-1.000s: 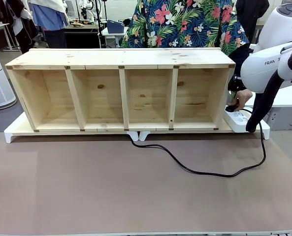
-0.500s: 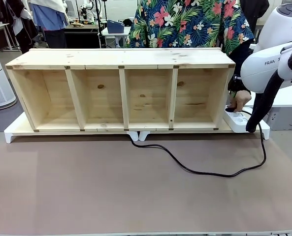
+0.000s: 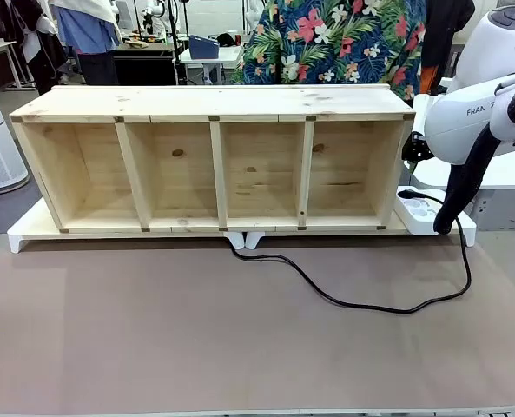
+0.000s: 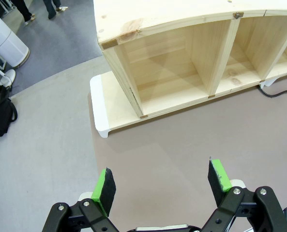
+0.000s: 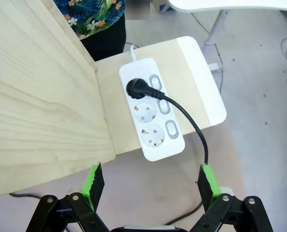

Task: Perform cable management.
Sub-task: Release the Power Cable when the human grasps it.

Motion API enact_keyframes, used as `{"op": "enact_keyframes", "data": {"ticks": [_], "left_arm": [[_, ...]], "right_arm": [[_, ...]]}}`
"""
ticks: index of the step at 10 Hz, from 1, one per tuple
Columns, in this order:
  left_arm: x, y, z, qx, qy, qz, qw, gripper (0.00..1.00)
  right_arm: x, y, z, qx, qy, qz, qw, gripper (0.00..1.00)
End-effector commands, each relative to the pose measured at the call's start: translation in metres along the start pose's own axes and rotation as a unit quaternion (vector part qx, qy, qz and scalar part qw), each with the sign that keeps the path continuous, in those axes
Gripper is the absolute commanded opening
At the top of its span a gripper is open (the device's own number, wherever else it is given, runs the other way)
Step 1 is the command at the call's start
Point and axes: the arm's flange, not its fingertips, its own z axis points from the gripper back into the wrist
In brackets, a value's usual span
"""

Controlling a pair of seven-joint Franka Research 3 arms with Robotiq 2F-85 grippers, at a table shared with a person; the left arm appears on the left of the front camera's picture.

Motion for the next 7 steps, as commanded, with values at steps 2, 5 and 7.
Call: {"op": "enact_keyframes", "data": {"ticks": [2, 5, 7], "left_arm": [[-0.0006, 0.0014, -0.0001, -0.001, 0.002, 0.003, 1.0, 1.0], [-0.0006, 0.0014, -0.0001, -0.001, 0.002, 0.003, 1.0, 1.0], [-0.0006, 0.0014, -0.0001, -0.001, 0.002, 0.003, 1.0, 1.0]], "right_arm": [[-0.0004, -0.0003, -0.0007, -0.001, 0.003, 0.0, 1.0, 1.0], [-0.0004, -0.0003, -0.0007, -0.001, 0.003, 0.0, 1.0, 1.0], [-0.0004, -0.0003, -0.0007, -0.001, 0.003, 0.0, 1.0, 1.0]]}}
